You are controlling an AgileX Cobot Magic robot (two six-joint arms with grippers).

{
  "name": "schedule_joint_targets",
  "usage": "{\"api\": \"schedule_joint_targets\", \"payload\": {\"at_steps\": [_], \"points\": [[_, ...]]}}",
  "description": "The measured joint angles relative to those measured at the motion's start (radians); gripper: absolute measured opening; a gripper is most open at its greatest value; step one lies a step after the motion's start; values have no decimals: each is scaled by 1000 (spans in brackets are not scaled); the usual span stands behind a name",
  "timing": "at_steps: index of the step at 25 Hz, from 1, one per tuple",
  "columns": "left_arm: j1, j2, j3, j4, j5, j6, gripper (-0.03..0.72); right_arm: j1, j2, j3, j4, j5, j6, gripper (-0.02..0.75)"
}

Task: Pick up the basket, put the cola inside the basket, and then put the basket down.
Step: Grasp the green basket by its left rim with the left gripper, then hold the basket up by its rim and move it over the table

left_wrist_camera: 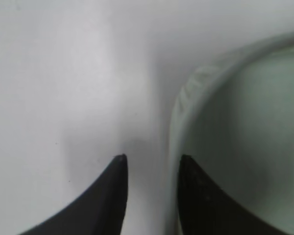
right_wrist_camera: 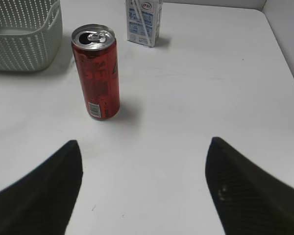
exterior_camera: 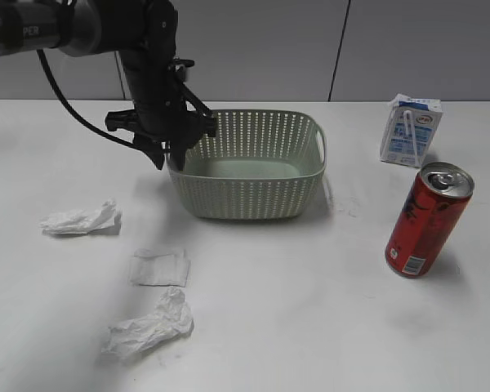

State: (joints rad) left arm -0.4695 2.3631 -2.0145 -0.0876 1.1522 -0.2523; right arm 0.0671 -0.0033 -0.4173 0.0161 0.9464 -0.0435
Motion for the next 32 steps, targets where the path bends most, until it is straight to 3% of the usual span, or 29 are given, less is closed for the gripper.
{"api": "schedule_joint_targets", "payload": {"at_steps": [3, 8, 25, 32], "points": [[-2, 0, 0, -2, 0, -1, 165, 0, 0, 0, 0, 0, 0, 591], [-2, -1, -2, -42, 3, -20, 3, 0, 0, 0, 0, 0, 0, 592], [3, -211, 13, -142, 66, -130, -3, 0, 0, 0, 0, 0, 0, 591], [-3, -360, 232, -141, 66, -163, -3, 0, 0, 0, 0, 0, 0, 591]]}}
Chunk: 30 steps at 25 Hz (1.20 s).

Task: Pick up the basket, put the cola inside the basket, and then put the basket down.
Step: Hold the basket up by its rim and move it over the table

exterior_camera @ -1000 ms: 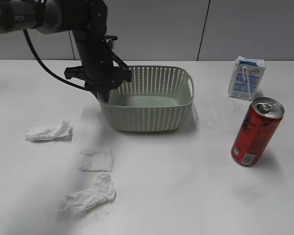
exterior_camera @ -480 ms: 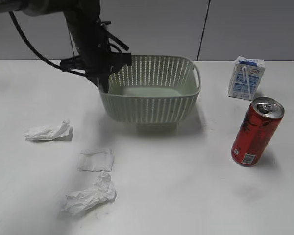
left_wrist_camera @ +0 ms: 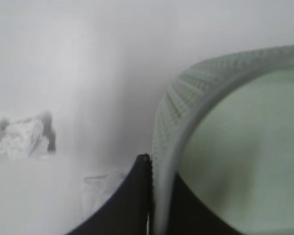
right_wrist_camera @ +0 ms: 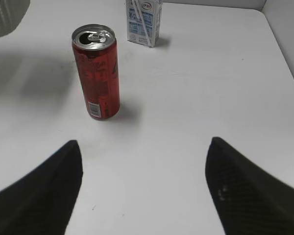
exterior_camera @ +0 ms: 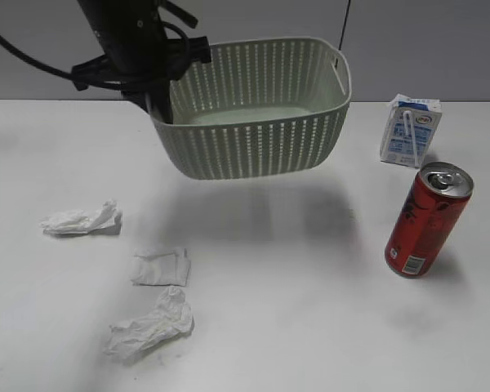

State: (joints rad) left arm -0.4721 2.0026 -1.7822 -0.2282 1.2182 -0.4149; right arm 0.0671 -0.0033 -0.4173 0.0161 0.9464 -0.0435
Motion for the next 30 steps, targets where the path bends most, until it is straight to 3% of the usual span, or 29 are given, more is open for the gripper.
{"api": "schedule_joint_targets", "payload": {"at_steps": [6, 11, 19, 26, 30], "points": [[-42, -220, 306, 16, -48, -7, -3, 0, 0, 0, 0, 0, 0, 592], [-81, -376, 459, -2, -172, -7, -3, 0, 0, 0, -1, 0, 0, 592], [-82, -385, 484, 22, -217, -7, -3, 0, 0, 0, -1, 0, 1, 591], [-82, -263, 484, -8, -244, -7, -3, 0, 0, 0, -1, 0, 1, 591], [-82, -203, 484, -21, -245, 4, -3, 0, 9, -13, 61, 0, 11, 591]]}}
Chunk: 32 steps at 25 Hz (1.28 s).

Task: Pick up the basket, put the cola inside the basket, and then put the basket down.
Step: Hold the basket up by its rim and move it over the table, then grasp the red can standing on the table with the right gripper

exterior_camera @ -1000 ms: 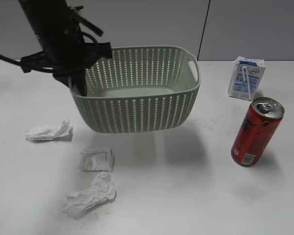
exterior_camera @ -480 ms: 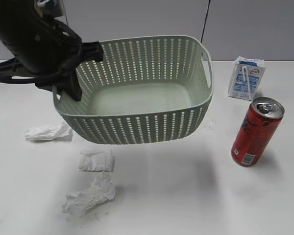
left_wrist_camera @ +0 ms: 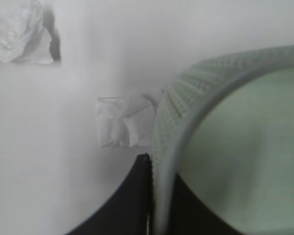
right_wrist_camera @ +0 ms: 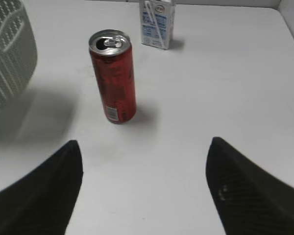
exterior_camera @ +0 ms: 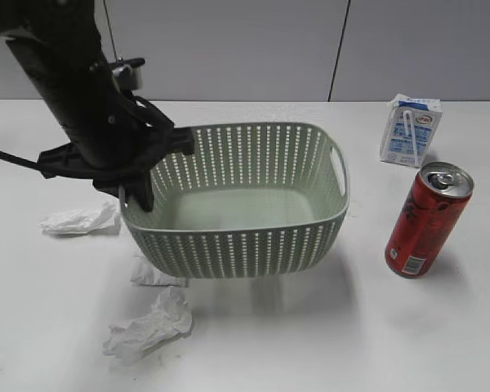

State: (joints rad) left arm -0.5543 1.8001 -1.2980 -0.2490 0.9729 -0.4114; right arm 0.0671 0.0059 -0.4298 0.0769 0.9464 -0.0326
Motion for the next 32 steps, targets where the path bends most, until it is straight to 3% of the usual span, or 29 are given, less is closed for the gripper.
{"api": "schedule_joint_targets", "payload": {"at_steps": [6, 11, 14, 20, 22, 27, 32], "points": [[0, 6, 1, 1, -9, 46, -3, 0, 245, -79, 37, 0, 49, 587], [0, 6, 1, 3, -14, 50, -3, 0, 530, -213, 129, -48, -3, 663], [0, 6, 1, 3, -14, 51, -3, 0, 719, -290, 189, -81, -59, 671], [0, 6, 1, 2, -17, 51, -3, 48, 1092, -464, 200, -132, -121, 671], [0, 6, 1, 2, -17, 50, -3, 90, 1188, -527, 165, -140, -95, 671], [0, 6, 1, 2, -17, 51, -3, 192, 1364, -611, -65, -141, 108, 671], [0, 6, 1, 4, -17, 52, -3, 206, 1444, -619, -99, -152, 210, 671]]}}
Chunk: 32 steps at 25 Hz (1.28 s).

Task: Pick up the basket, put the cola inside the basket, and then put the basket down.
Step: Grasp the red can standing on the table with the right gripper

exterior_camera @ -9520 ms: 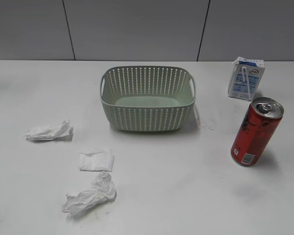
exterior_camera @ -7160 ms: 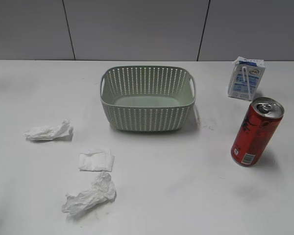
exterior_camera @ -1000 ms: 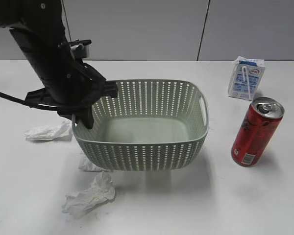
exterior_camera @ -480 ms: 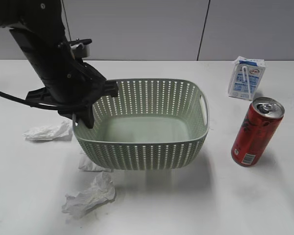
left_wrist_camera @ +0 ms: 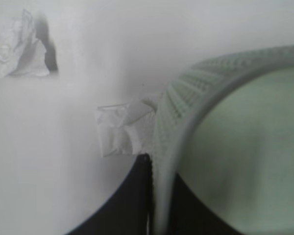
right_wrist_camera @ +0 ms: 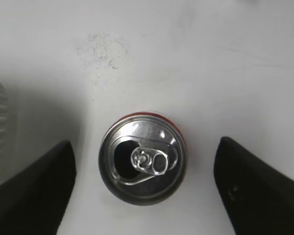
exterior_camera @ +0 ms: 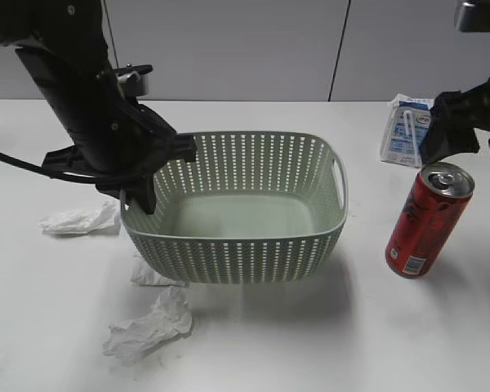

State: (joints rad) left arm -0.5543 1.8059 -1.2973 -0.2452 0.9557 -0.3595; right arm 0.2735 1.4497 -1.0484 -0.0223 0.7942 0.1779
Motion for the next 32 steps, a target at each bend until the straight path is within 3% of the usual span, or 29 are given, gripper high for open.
{"api": "schedule_joint_targets", "payload": {"at_steps": [16, 20, 25, 32], "points": [[0, 0, 0, 0, 0, 0, -3, 0, 172, -1, 3, -22, 71, 661], [0, 0, 0, 0, 0, -1, -3, 0, 188, -1, 3, -22, 73, 626], [0, 0, 0, 1, 0, -1, -3, 0, 188, -1, 4, -22, 73, 502], [0, 0, 0, 1, 0, -2, -3, 0, 188, -1, 4, -22, 73, 502]]}}
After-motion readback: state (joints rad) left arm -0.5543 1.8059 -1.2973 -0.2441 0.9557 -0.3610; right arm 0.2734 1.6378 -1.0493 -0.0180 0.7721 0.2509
